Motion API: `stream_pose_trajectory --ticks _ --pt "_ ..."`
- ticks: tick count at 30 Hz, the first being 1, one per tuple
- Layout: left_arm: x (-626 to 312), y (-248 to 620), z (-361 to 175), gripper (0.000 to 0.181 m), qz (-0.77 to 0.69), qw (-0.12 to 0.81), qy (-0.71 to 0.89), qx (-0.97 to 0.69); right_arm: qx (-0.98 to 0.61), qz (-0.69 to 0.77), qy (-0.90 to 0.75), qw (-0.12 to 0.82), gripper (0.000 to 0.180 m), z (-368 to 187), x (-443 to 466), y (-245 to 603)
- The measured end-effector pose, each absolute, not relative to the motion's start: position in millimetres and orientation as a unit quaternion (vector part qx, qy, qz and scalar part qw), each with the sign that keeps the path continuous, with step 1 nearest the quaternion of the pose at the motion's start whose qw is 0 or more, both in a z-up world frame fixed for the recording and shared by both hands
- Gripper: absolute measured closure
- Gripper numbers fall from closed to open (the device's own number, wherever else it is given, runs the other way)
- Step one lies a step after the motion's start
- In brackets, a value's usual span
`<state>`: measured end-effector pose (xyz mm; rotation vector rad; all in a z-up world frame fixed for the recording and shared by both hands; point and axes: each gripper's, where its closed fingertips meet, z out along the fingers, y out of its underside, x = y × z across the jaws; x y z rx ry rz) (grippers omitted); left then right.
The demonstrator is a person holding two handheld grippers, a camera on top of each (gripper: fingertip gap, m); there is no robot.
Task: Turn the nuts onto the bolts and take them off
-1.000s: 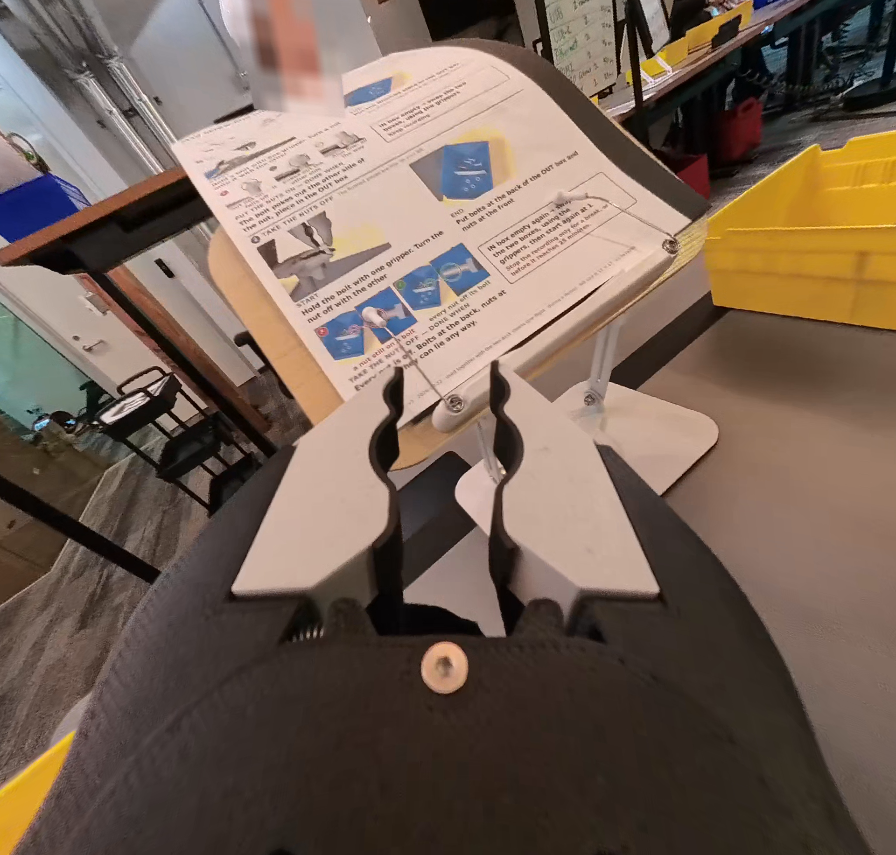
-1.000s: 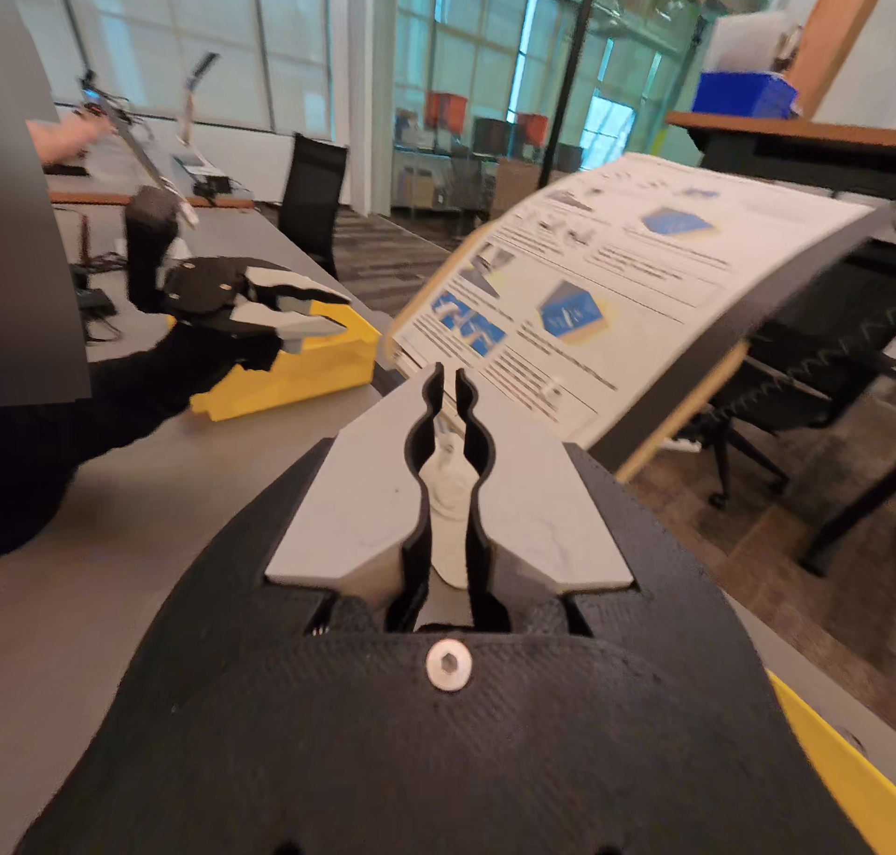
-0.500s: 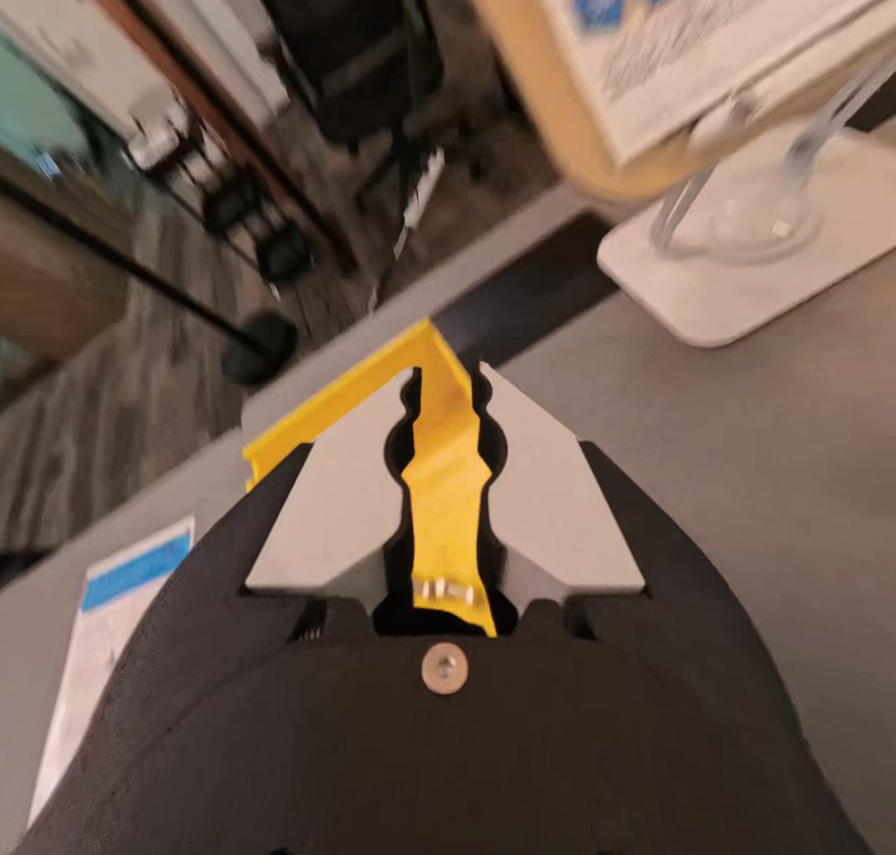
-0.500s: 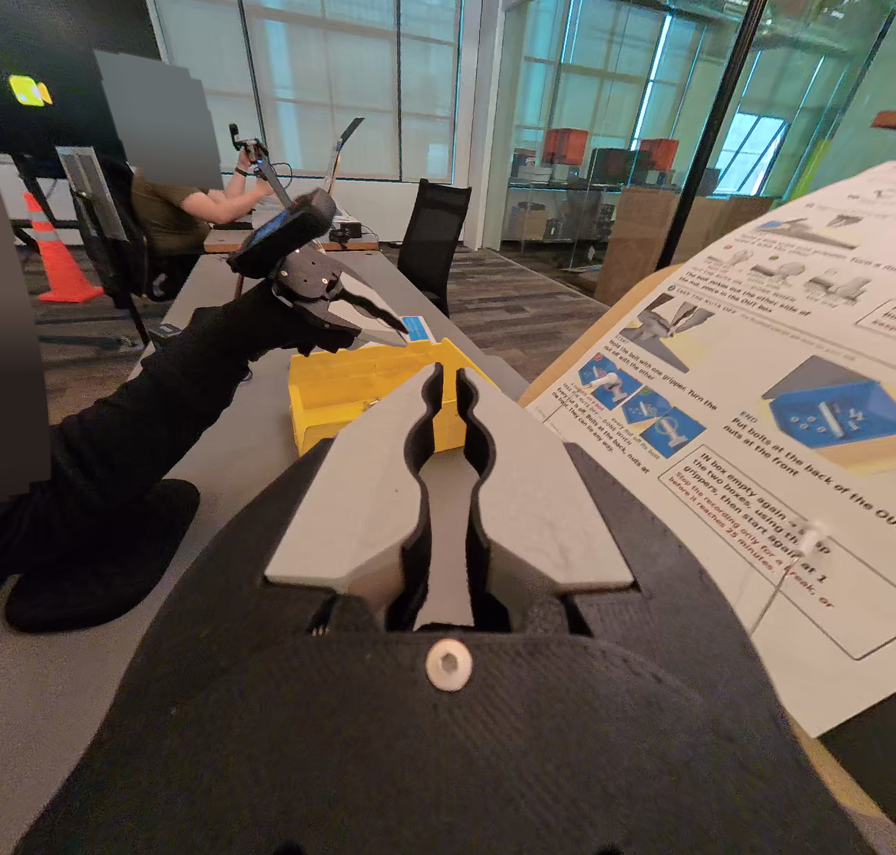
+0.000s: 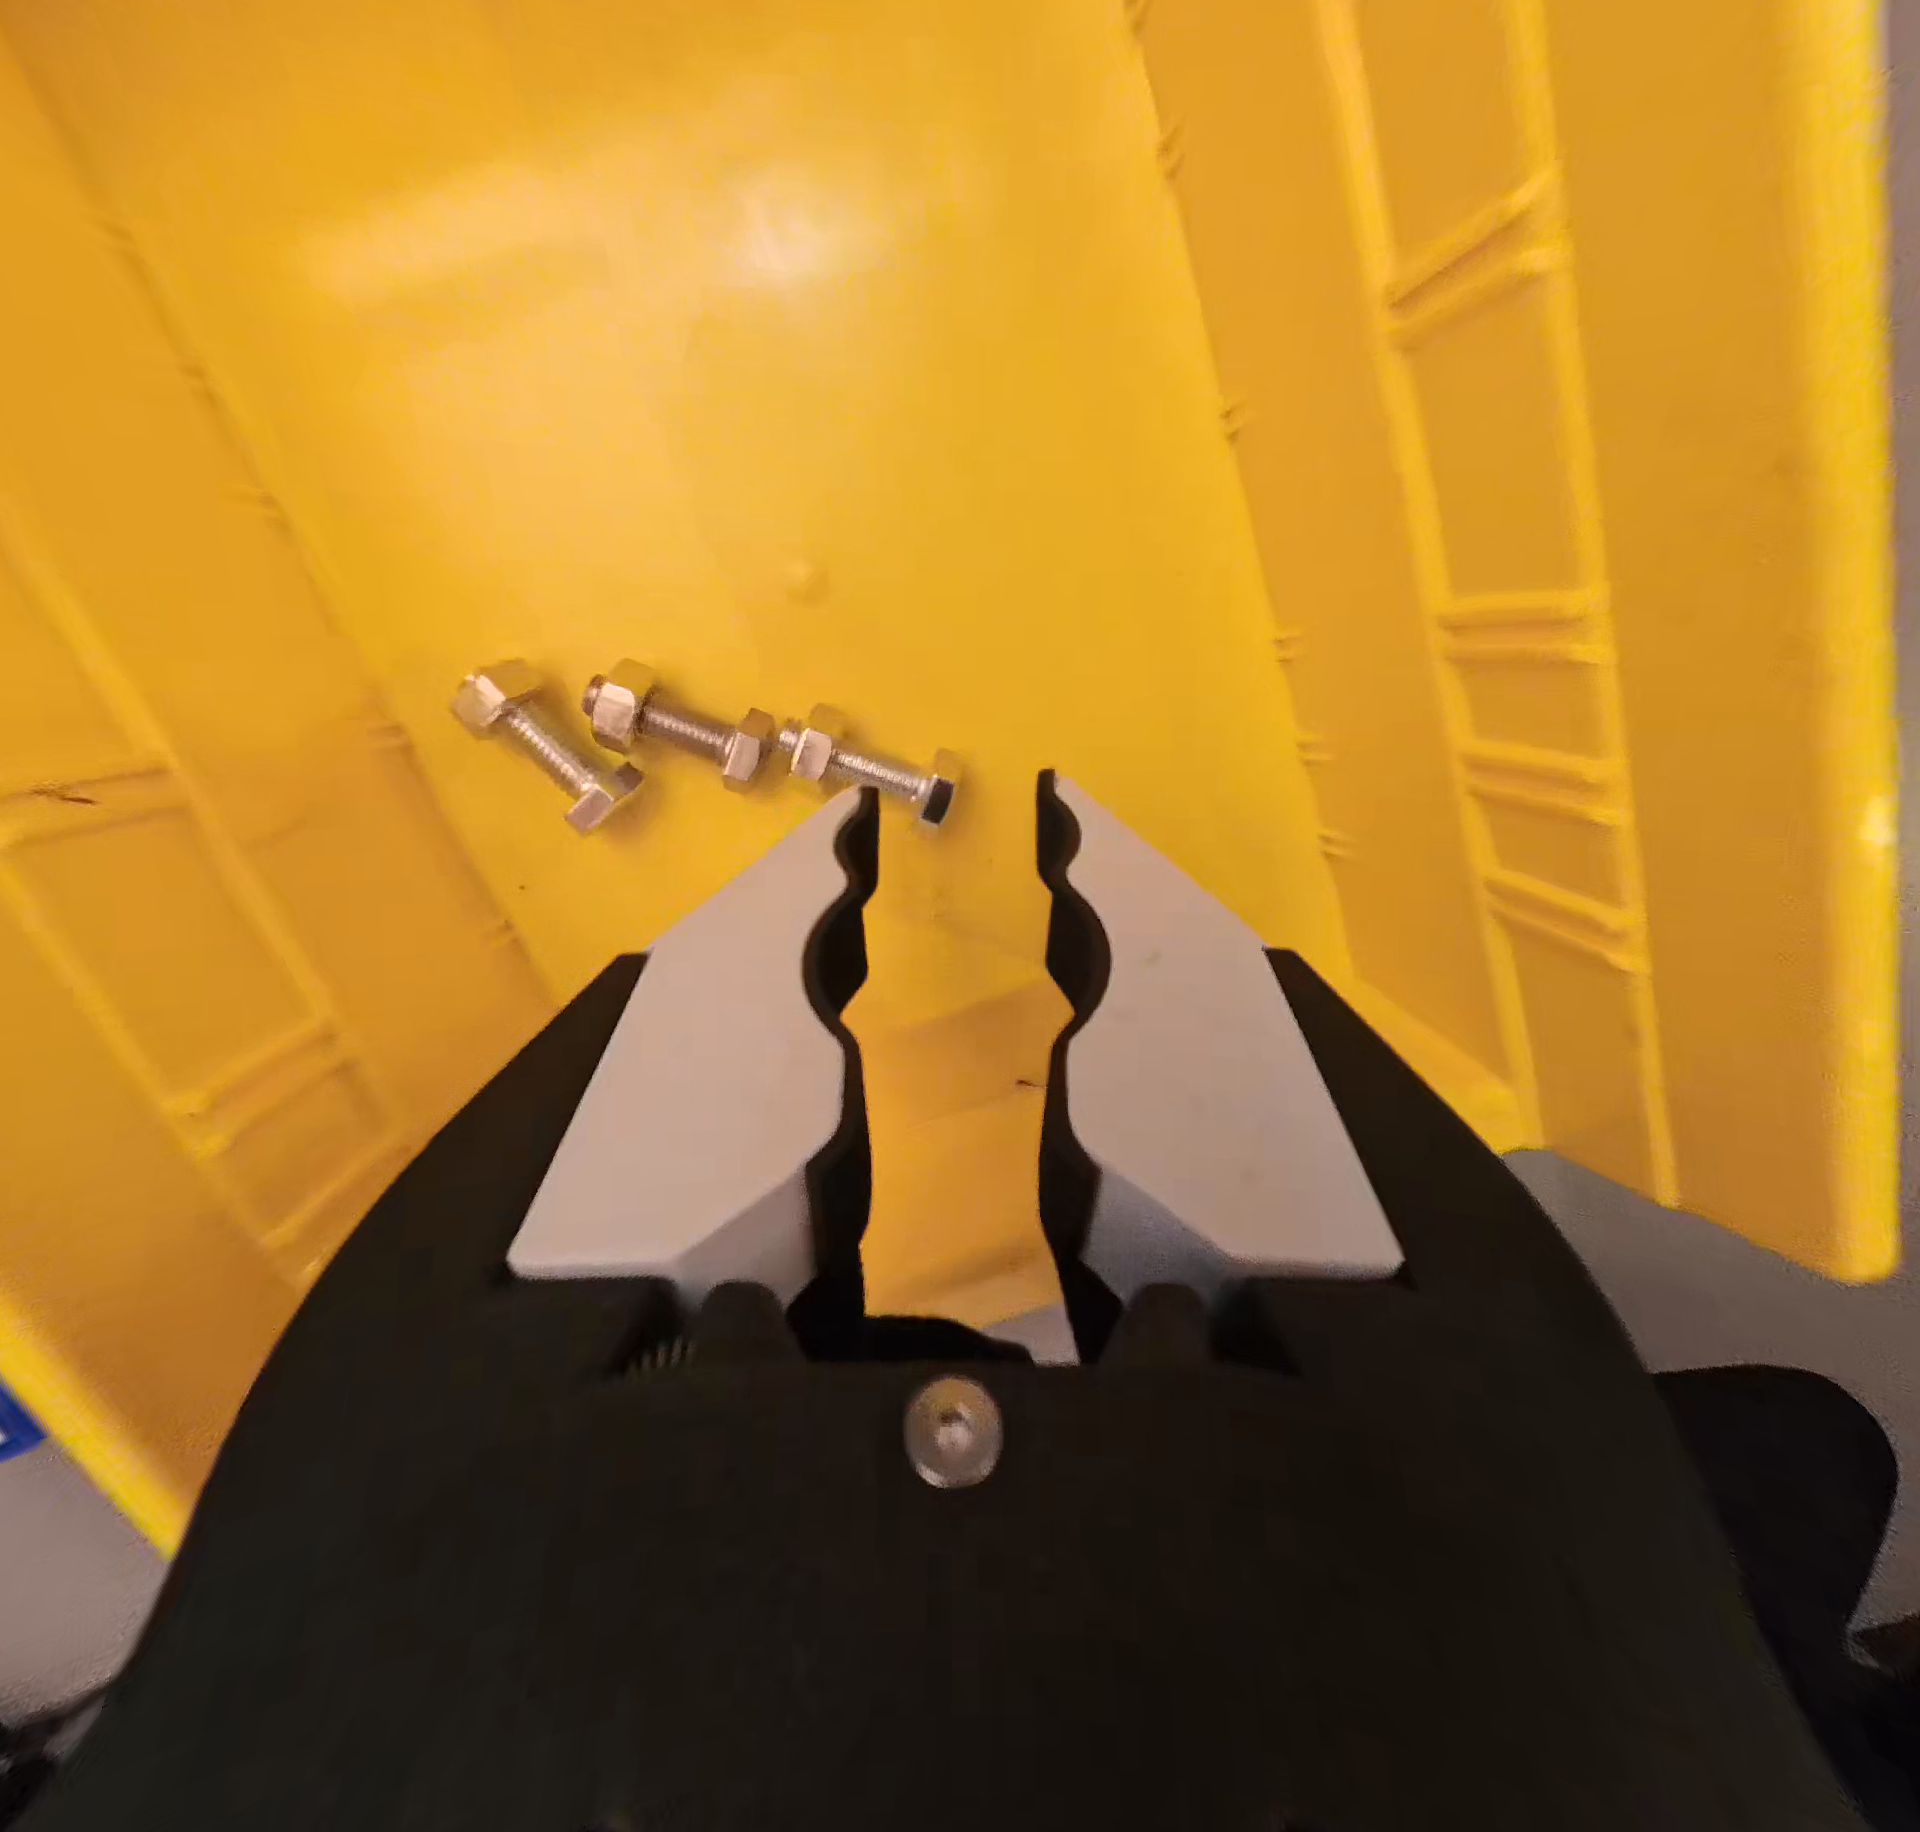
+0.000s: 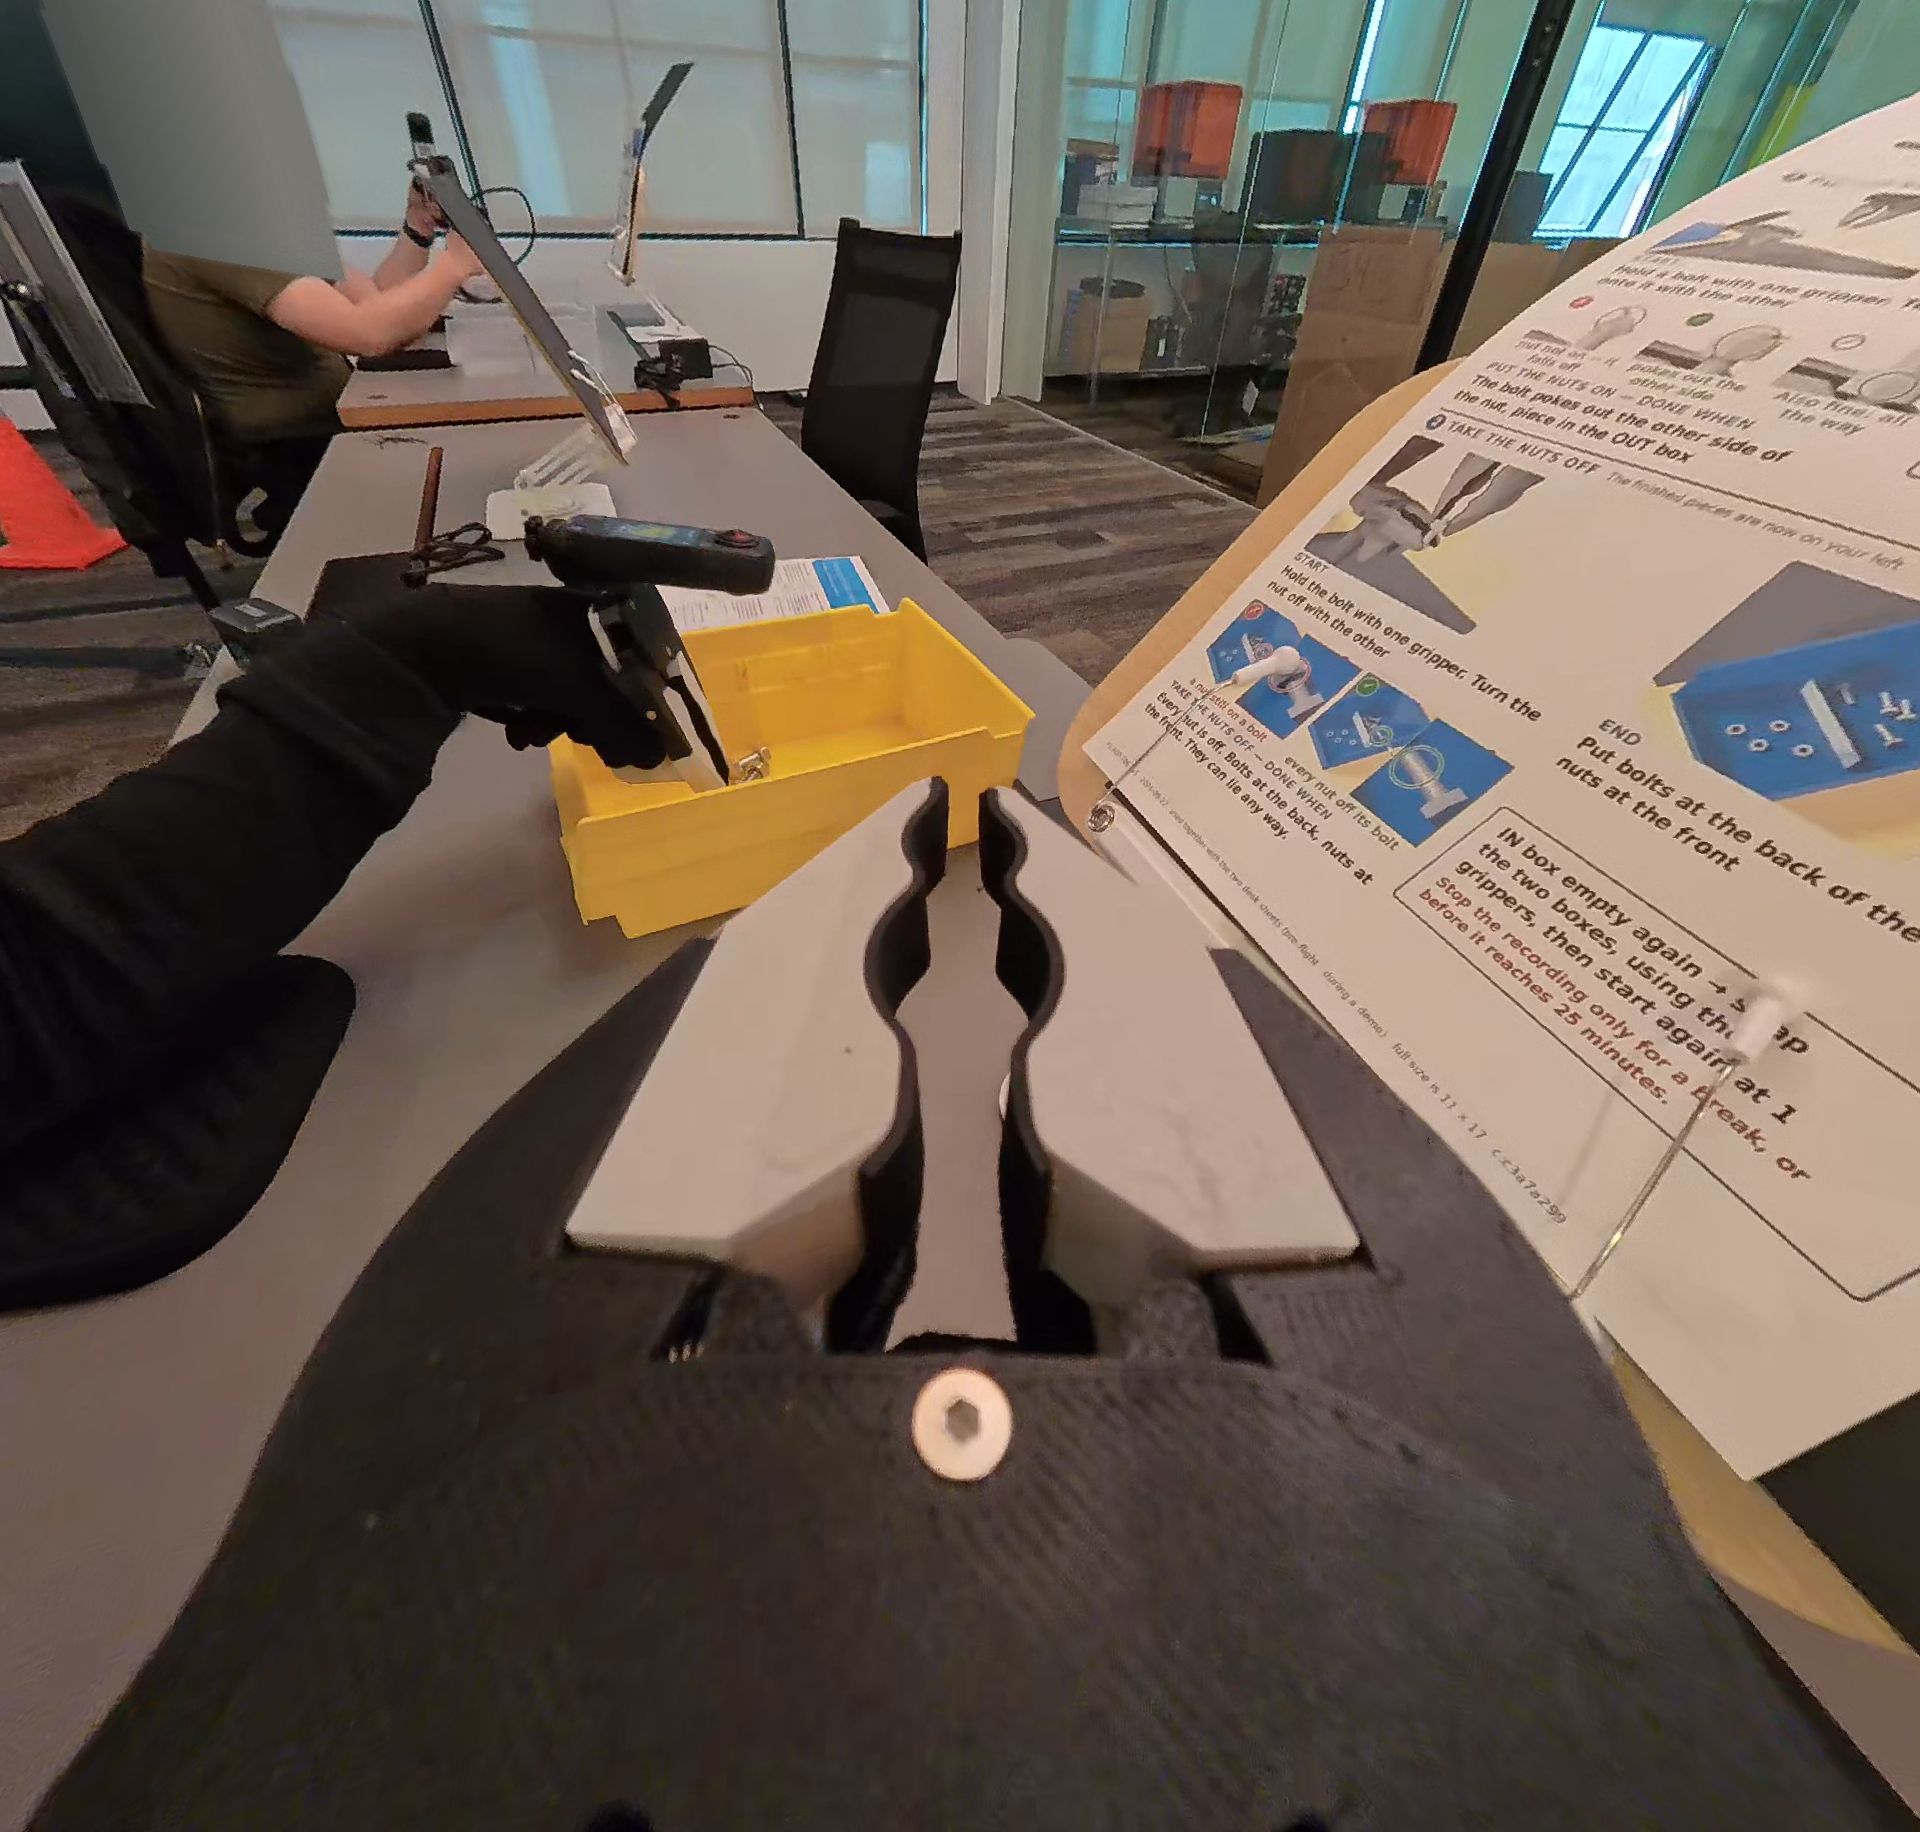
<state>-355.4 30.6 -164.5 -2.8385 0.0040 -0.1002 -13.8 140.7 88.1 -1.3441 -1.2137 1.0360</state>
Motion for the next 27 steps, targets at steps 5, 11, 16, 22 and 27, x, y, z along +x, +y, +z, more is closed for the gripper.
stream_pose_trajectory --ticks 5,11,16,22,27 --pt "-363 22 -187 0.152 -0.028 0.1 -0.018 -0.994 -0.559 0.425 -0.506 0.501 0.176 85 -16 141" --pt "-365 33 -190 0.165 -0.02 0.118 -0.008 -0.993 -0.56 0.427 -0.508 0.496 0.176 82 -19 141" --pt "-349 40 -189 0.17 -0.004 0.131 0.11 -0.985 -0.561 0.427 -0.509 0.494 0.176 81 -18 141" --pt "-351 40 -182 0.146 -0.001 0.133 0.087 -0.987 -0.563 0.428 -0.506 0.494 0.176 81 -15 143" --pt "-350 52 -174 0.147 -0.036 0.168 0.02 -0.985 -0.561 0.43 -0.505 0.495 0.176 82 -15 143"
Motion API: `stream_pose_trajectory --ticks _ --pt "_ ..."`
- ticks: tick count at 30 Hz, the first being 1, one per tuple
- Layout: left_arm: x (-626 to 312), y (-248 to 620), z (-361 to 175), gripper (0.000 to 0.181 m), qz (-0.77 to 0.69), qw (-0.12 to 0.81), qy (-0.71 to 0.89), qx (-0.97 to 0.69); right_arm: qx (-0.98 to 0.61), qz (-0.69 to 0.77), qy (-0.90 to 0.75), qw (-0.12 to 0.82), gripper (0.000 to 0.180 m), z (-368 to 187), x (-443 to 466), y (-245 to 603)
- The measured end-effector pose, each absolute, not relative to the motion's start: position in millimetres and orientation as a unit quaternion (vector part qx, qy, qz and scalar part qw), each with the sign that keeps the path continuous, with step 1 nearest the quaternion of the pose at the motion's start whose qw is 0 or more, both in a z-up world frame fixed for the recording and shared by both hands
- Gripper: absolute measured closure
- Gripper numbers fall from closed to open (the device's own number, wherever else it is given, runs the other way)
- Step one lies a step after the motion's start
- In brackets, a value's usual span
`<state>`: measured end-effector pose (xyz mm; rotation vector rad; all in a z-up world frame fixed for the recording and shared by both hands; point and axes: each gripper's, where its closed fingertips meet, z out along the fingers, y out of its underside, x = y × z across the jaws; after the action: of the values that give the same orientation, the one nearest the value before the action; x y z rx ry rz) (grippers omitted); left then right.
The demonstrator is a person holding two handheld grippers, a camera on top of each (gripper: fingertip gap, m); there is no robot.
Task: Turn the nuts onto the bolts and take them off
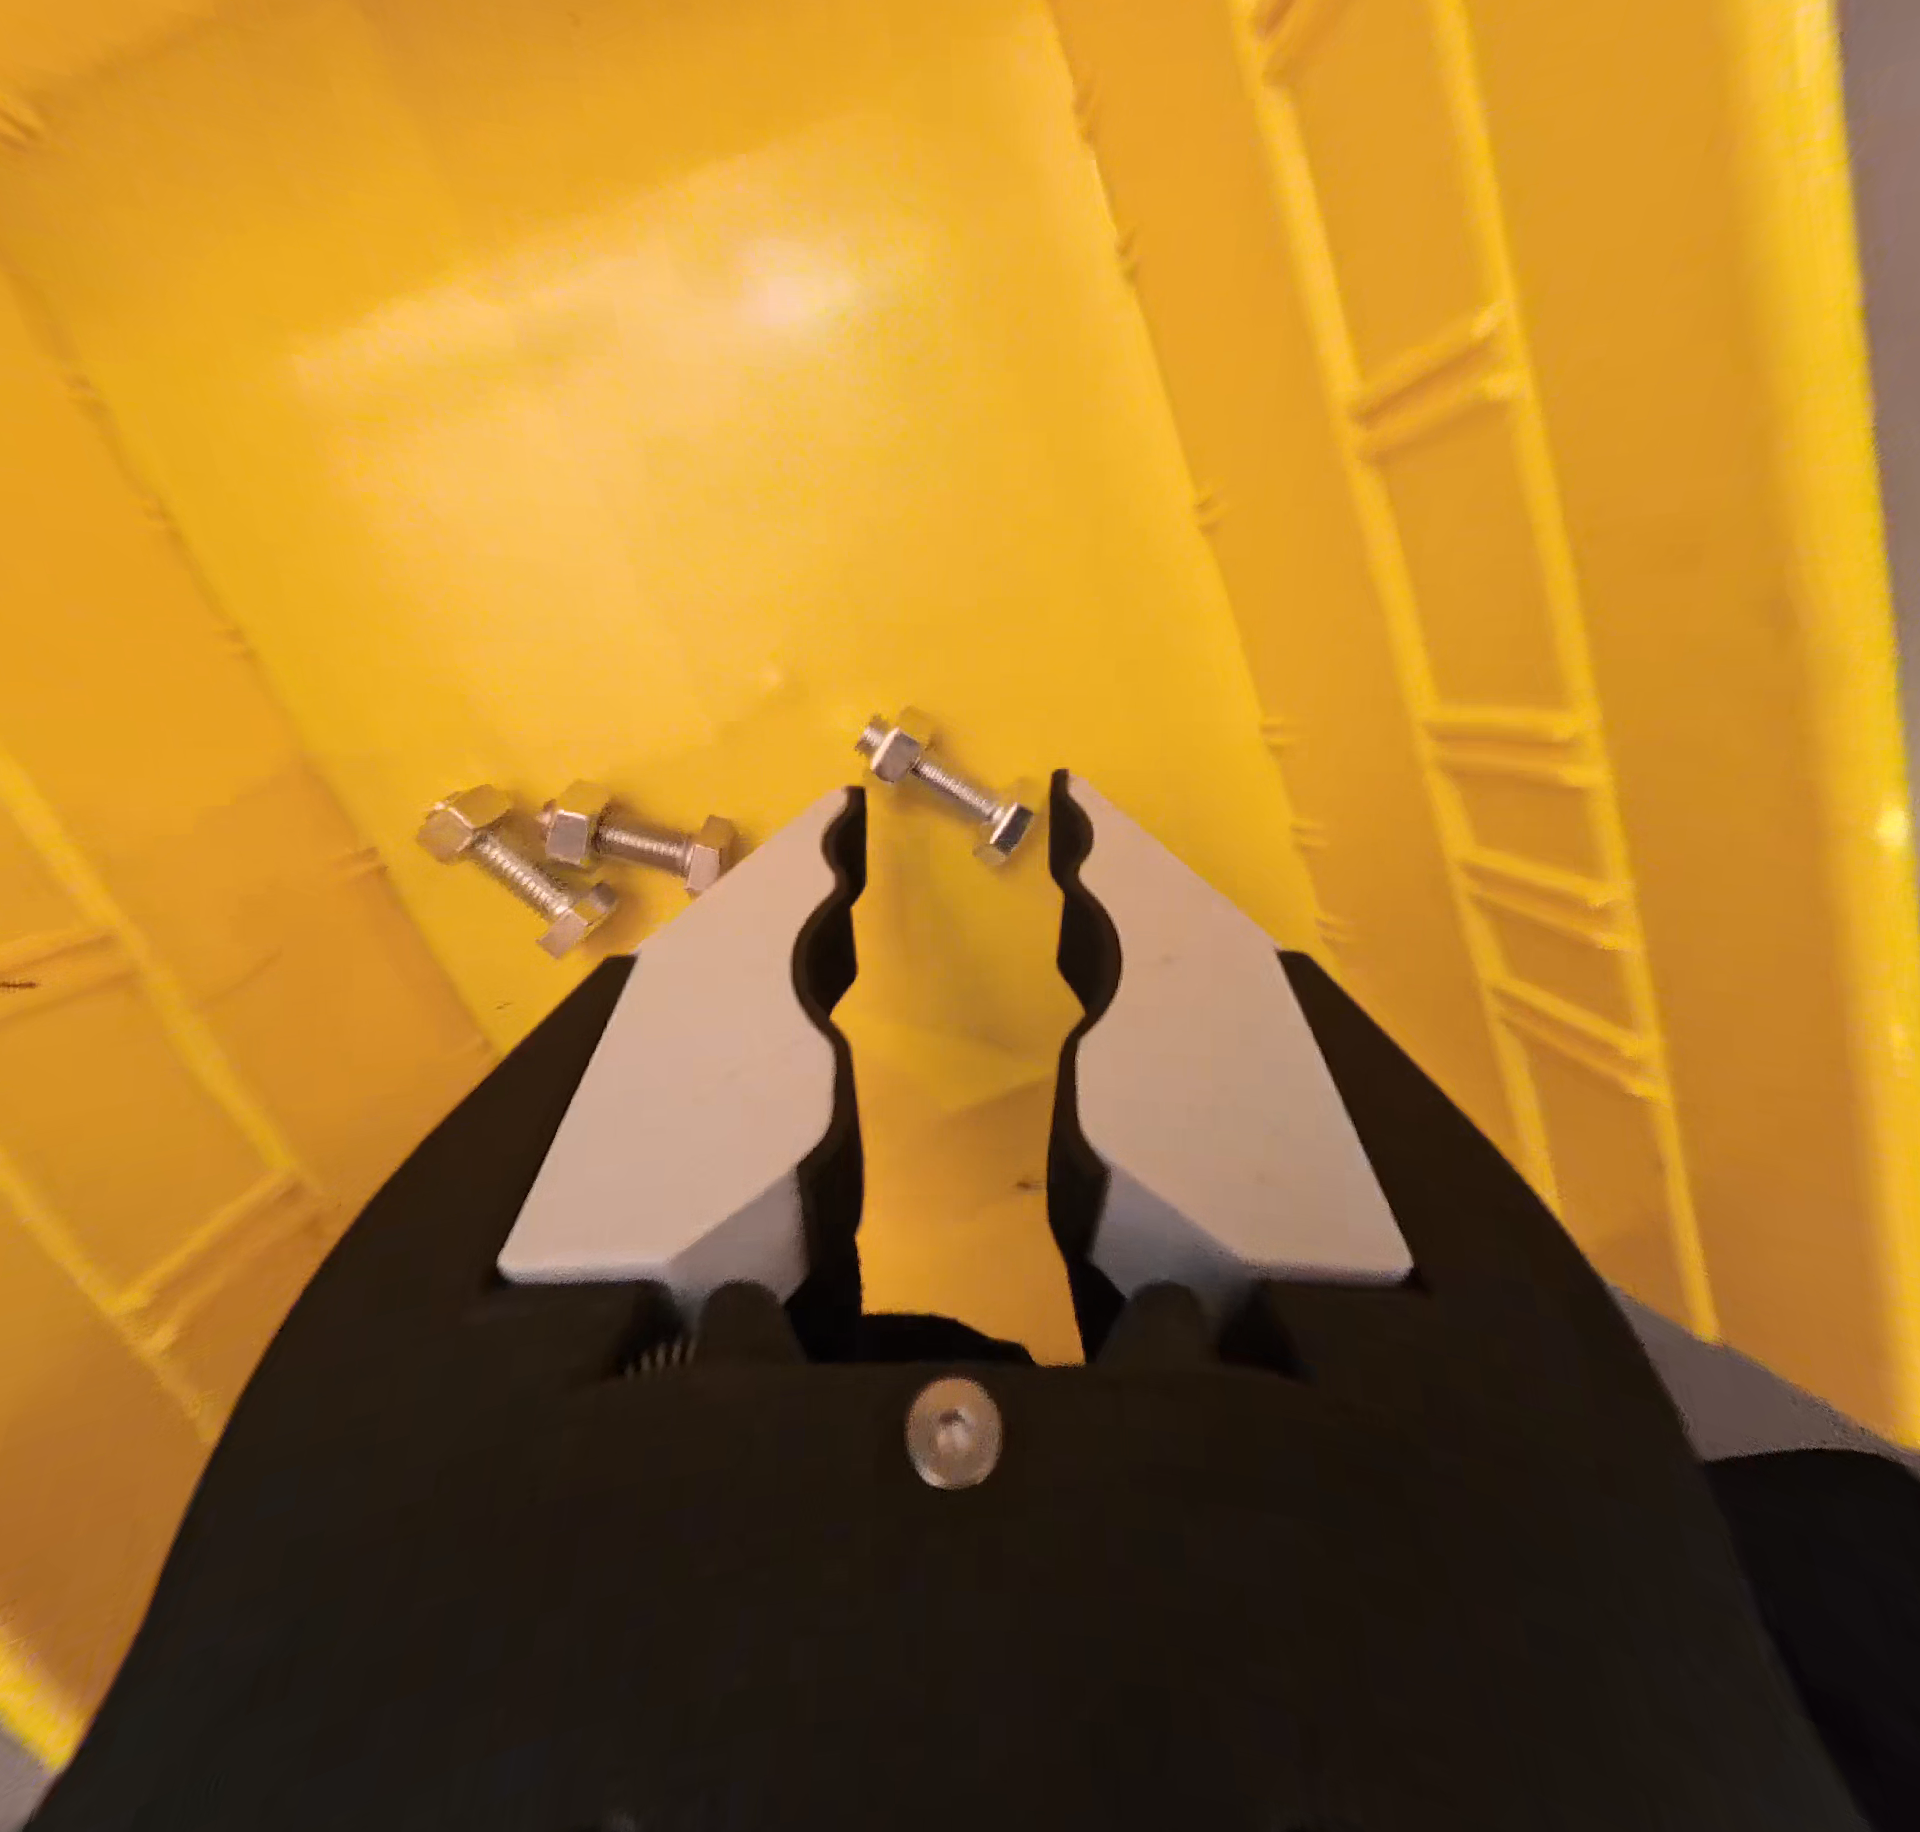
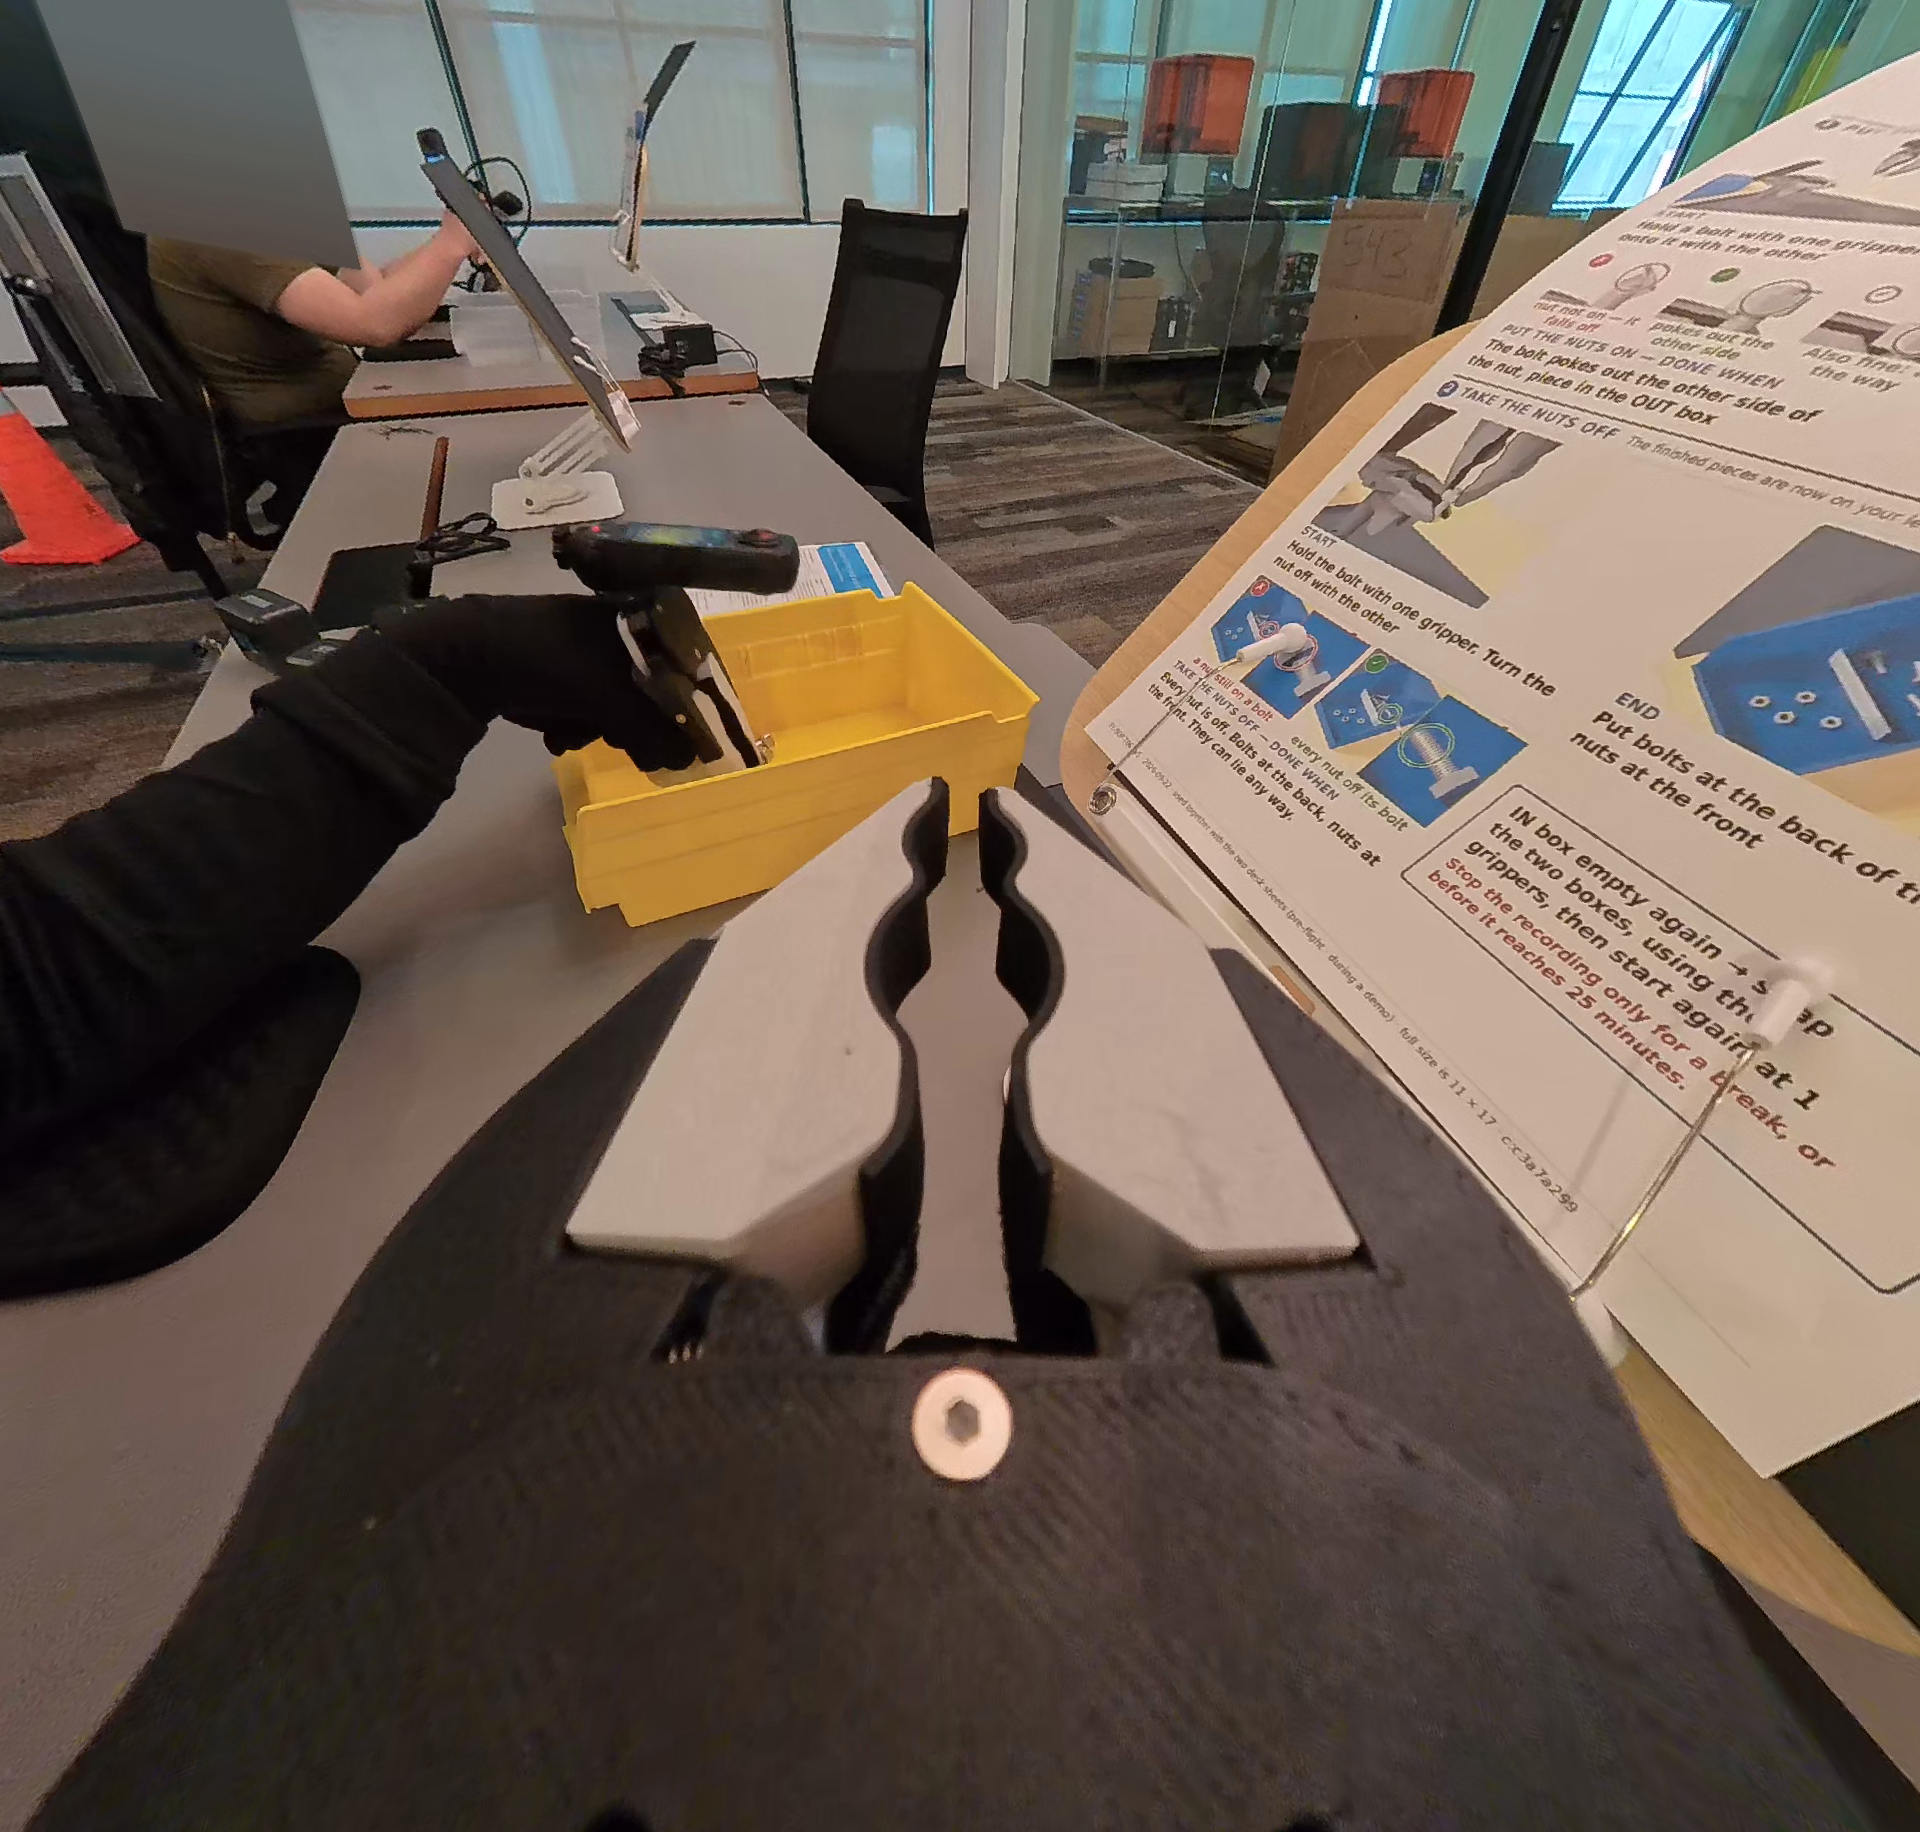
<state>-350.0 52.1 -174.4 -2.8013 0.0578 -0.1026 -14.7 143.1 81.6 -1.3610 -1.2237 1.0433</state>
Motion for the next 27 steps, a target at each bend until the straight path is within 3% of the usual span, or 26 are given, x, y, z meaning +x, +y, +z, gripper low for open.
stream_pose_trajectory --ticks 10,16,21,27 --pt "-347 57 -190 0.168 -0.033 0.148 0.019 -0.988 -0.568 0.429 -0.508 0.486 0.176 74 -19 145" --pt "-347 71 -171 0.173 -0.013 0.2 0.047 -0.979 -0.573 0.423 -0.519 0.473 0.176 64 -26 144" --pt "-351 87 -120 0.173 0.049 0.289 0.072 -0.953 -0.568 0.426 -0.526 0.469 0.173 62 -31 140" --pt "-311 113 -12 0.173 0.158 0.464 0.159 -0.857 -0.56 0.431 -0.537 0.461 0.165 59 -44 132"
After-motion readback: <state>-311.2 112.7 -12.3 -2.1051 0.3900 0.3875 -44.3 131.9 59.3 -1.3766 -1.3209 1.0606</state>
